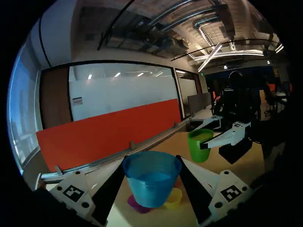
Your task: Pour water
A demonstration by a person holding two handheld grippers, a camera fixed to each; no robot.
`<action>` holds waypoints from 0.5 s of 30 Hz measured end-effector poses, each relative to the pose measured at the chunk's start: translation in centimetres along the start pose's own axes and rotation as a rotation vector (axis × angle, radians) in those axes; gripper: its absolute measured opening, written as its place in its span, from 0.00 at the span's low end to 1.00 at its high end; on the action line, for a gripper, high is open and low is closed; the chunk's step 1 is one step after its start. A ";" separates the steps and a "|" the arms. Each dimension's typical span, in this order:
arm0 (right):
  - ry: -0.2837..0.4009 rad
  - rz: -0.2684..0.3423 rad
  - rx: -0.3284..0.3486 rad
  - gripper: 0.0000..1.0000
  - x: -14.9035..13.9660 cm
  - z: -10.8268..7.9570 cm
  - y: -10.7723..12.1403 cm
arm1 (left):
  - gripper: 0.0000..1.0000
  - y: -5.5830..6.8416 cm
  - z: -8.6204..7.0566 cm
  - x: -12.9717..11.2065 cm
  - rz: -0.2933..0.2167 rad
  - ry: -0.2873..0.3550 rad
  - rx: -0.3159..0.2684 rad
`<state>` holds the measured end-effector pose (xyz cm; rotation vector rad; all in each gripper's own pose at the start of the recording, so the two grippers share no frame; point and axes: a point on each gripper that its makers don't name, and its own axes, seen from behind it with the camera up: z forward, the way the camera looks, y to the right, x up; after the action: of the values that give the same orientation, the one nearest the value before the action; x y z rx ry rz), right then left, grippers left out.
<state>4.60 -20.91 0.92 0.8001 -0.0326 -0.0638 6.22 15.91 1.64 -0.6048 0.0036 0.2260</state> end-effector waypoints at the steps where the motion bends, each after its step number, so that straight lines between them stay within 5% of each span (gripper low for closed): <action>1: -0.001 0.000 0.007 0.93 -0.1 0.1 -0.2 | 0.90 -0.1 0.0 0.1 0.011 0.001 0.003; 15: -0.017 -0.010 0.094 0.93 -1.0 1.5 -3.3 | 0.90 0.0 0.4 2.5 0.205 0.022 0.045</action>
<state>3.32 -24.22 -0.35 0.8938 -0.0478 -0.0794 8.63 16.65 1.75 -0.5618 0.0926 0.4172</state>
